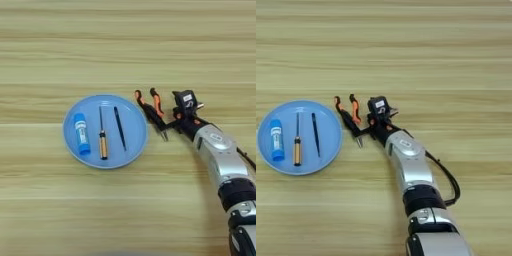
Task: Move the objects on the table
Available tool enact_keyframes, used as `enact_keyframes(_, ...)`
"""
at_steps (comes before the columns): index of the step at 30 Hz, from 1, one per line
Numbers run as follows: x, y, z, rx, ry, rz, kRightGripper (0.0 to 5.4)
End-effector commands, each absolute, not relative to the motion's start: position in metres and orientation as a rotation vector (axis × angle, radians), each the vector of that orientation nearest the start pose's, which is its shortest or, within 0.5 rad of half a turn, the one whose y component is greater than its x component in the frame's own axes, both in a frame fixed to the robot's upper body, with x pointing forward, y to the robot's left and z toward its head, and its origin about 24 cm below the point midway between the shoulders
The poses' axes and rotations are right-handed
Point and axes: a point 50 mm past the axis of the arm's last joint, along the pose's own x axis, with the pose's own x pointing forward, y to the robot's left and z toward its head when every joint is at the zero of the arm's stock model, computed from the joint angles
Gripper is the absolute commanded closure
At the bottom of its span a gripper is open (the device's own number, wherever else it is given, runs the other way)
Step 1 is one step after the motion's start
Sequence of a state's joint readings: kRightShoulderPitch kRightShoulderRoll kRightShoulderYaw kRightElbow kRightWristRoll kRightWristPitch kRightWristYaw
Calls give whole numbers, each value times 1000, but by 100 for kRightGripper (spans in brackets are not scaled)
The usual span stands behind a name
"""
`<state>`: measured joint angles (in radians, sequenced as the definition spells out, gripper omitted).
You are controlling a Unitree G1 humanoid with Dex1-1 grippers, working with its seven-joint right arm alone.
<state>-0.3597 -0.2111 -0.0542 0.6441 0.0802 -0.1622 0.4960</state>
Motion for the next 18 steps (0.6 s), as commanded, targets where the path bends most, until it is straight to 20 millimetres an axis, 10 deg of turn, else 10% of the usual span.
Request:
enact_keyframes(1,321,-180,41,-133,54,446,5)
enact_keyframes(18,316,-180,38,-137,60,486,5)
